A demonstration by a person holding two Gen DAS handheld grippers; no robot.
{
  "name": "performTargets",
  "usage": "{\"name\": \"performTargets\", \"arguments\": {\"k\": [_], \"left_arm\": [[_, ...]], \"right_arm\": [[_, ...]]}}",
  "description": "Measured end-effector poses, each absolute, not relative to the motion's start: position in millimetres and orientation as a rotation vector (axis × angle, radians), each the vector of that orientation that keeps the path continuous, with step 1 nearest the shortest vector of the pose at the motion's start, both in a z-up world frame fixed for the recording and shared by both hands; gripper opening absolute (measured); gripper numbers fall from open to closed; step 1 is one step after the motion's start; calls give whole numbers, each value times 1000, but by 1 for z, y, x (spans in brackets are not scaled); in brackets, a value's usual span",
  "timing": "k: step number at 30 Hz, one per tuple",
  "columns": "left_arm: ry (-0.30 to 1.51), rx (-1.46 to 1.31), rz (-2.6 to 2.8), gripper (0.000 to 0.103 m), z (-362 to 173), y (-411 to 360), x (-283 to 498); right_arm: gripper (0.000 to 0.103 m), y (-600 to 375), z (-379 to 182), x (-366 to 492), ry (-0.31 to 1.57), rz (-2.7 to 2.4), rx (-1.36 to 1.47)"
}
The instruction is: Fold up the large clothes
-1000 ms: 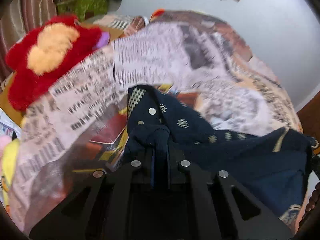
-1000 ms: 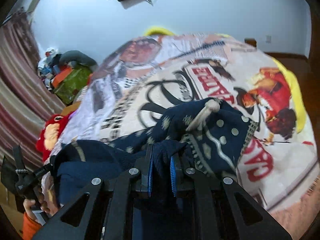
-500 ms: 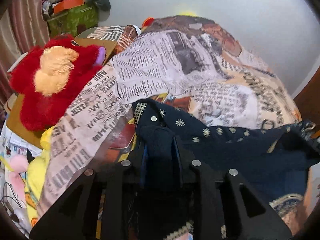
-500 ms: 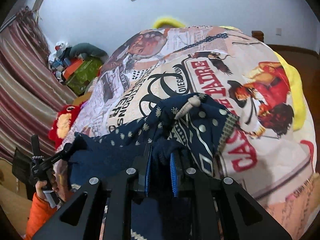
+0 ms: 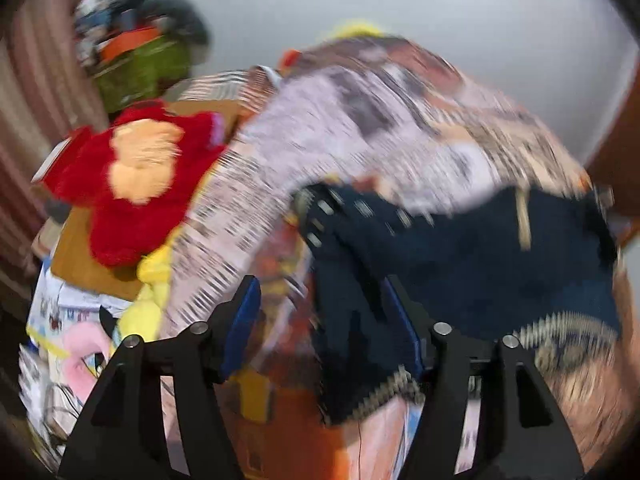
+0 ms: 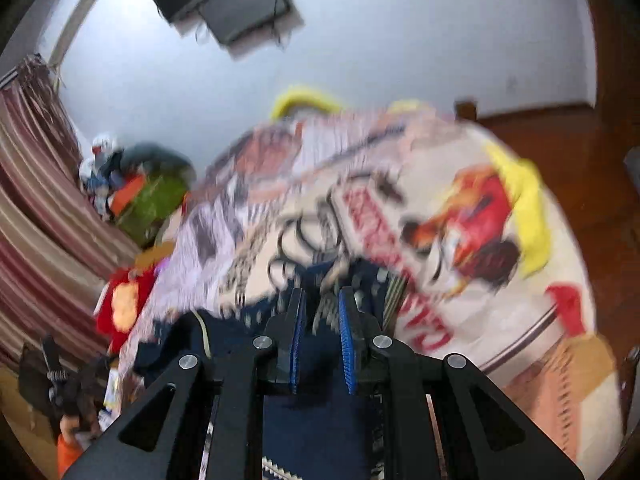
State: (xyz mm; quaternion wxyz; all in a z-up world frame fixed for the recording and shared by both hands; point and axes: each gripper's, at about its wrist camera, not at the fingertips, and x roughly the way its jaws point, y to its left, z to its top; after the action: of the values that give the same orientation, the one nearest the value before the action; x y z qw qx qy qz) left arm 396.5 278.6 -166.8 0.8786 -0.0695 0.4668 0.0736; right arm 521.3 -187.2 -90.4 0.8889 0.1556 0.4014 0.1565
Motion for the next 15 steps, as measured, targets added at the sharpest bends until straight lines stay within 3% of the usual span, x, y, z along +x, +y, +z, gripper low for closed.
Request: {"name": "performTargets", "arguments": {"k": [6, 15], "left_arm": [[1051, -92, 2, 63, -195, 224, 392], [1055, -70, -38, 64, -216, 173, 423]], "right_arm": [[12, -176, -78, 502, 854, 407, 207], [12, -95, -153, 462, 1040, 621, -5]]}}
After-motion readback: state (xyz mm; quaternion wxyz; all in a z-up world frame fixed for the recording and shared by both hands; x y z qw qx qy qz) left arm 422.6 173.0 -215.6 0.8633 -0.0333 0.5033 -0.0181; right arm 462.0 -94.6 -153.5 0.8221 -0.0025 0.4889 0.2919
